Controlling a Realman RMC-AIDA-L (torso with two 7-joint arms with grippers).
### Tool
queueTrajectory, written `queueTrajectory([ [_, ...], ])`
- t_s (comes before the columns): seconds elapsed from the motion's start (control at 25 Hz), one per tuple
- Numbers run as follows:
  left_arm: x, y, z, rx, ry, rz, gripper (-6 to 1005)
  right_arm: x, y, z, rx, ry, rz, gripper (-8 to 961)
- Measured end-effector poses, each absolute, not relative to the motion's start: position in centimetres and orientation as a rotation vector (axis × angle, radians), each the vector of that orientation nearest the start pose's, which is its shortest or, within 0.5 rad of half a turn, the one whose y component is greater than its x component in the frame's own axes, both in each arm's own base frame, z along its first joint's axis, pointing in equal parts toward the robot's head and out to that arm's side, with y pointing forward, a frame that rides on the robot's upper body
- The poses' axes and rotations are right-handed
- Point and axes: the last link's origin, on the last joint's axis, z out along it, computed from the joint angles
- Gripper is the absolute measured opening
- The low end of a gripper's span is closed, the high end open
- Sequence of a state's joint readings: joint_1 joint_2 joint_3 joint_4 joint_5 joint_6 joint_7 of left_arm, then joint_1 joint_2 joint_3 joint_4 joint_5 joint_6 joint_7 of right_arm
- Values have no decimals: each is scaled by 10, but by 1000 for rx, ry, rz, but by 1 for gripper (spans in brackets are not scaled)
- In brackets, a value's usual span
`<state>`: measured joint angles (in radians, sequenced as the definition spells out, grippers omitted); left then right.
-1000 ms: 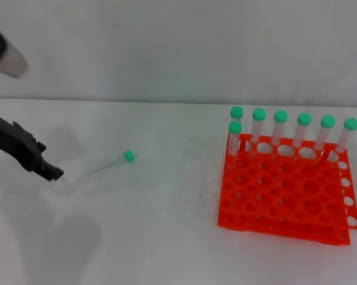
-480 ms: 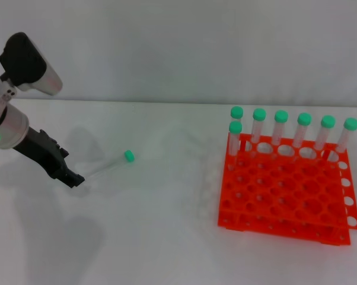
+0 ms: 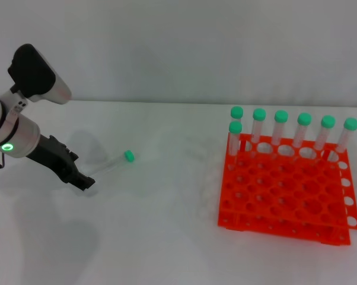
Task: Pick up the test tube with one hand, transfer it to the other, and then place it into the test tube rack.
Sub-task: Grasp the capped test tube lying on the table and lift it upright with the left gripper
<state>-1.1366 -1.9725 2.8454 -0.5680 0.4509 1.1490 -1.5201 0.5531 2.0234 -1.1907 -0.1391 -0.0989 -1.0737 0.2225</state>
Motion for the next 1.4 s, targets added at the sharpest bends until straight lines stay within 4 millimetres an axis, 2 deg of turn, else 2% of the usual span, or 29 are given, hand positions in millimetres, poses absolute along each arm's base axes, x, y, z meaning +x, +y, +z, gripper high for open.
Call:
queueTrajectory([
  [0.4,-284,435,46,-2535,-663,472,807,333,384,59,-1444,477,671,843],
  [0.6,-284,436,41,-2535,-650,472,630,333,383,59,-1444,477,671,844],
  [0.84,-283,438,37,-2537,-635,474,516,333,383,58,-1450,474,670,844],
  [1.4,-284,437,29,-2550,-608,478,483,333,383,58,-1453,476,667,843],
])
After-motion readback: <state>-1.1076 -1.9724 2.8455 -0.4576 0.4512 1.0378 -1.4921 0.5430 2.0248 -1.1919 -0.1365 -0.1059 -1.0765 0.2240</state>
